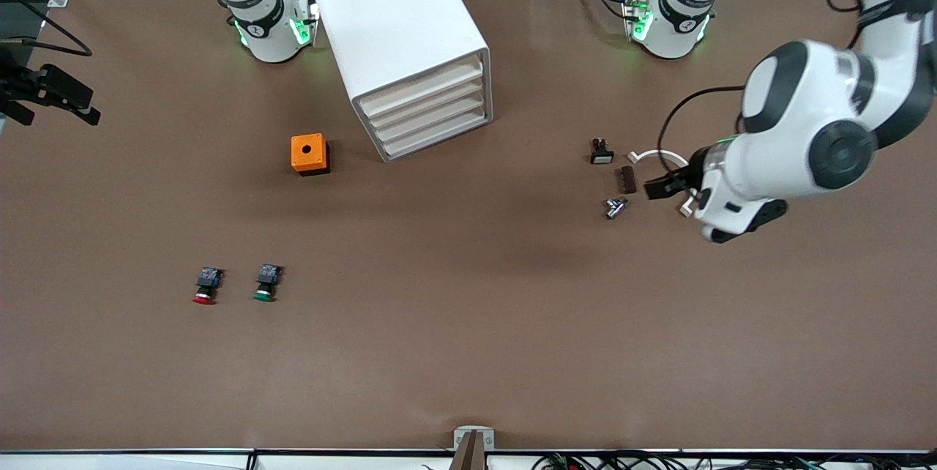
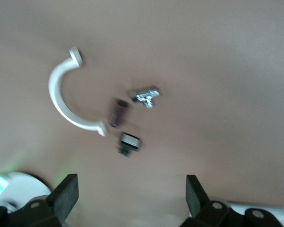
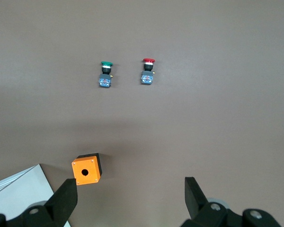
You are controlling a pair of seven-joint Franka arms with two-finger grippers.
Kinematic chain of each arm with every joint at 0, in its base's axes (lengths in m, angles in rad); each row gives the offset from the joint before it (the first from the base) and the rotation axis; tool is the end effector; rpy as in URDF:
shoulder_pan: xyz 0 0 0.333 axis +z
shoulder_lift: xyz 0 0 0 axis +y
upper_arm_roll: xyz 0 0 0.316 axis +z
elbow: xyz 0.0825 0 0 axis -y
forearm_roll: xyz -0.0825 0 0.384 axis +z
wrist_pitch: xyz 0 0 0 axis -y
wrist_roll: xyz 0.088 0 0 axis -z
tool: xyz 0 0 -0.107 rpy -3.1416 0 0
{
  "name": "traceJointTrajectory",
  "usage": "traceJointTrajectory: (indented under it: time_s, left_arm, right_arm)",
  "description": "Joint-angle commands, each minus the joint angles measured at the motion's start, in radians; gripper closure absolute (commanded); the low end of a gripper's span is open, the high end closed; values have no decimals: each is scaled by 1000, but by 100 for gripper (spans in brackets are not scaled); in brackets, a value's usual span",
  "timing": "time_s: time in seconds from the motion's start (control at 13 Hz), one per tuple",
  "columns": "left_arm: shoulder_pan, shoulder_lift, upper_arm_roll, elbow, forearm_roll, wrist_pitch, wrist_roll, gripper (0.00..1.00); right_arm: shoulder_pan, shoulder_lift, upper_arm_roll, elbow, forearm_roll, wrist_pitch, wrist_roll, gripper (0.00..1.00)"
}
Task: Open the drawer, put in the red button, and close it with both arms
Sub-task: 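Reach the left gripper to the drawer while the right gripper reaches the button, then grasp the drawer with the left gripper while the right gripper grasps the button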
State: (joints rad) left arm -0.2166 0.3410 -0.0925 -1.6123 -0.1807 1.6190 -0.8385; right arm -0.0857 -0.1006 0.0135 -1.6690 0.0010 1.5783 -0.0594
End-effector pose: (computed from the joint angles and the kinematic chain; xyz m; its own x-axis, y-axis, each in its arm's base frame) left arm 0.5859 -0.2005 0.4094 0.7726 0.5190 -0.3657 0.5171 -0.8486 -0.1119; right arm 0.5219 -0.0373 0.6330 0.9999 -0.0129 0.0099 -0.0129 -0.9999 0.0009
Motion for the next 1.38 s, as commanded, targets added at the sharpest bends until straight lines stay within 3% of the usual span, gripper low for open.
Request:
traceJointTrajectory:
  time_s: [0.0, 0.23, 0.46, 0.92, 1.08, 1.15, 1.31]
  left_arm:
    - [-91, 139, 0, 83, -45, 15, -306, 0]
    - [-177, 275, 0, 171, -159, 27, -651, 0]
    - [-268, 351, 0, 216, -268, 30, -1113, 0]
    - [-325, 429, 0, 175, -670, 21, -1296, 1]
    - [-334, 452, 0, 178, -776, 22, -1408, 12]
    - [-342, 460, 0, 180, -792, 22, -1468, 27]
    - [-377, 467, 0, 183, -807, 21, -1539, 41]
  right_arm:
    - [-12, 135, 2, 66, -21, 11, -14, 0]
    - [-35, 277, -1, 101, -21, 46, -16, 0]
    - [-39, 326, -1, 75, -12, 175, 16, 0]
    - [-37, 464, -1, -21, -4, 449, 112, 0]
    - [-34, 518, -1, -64, -4, 579, 112, 0]
    - [-31, 547, 0, -77, -4, 644, 127, 0]
    - [-25, 607, 0, -106, -4, 767, 138, 0]
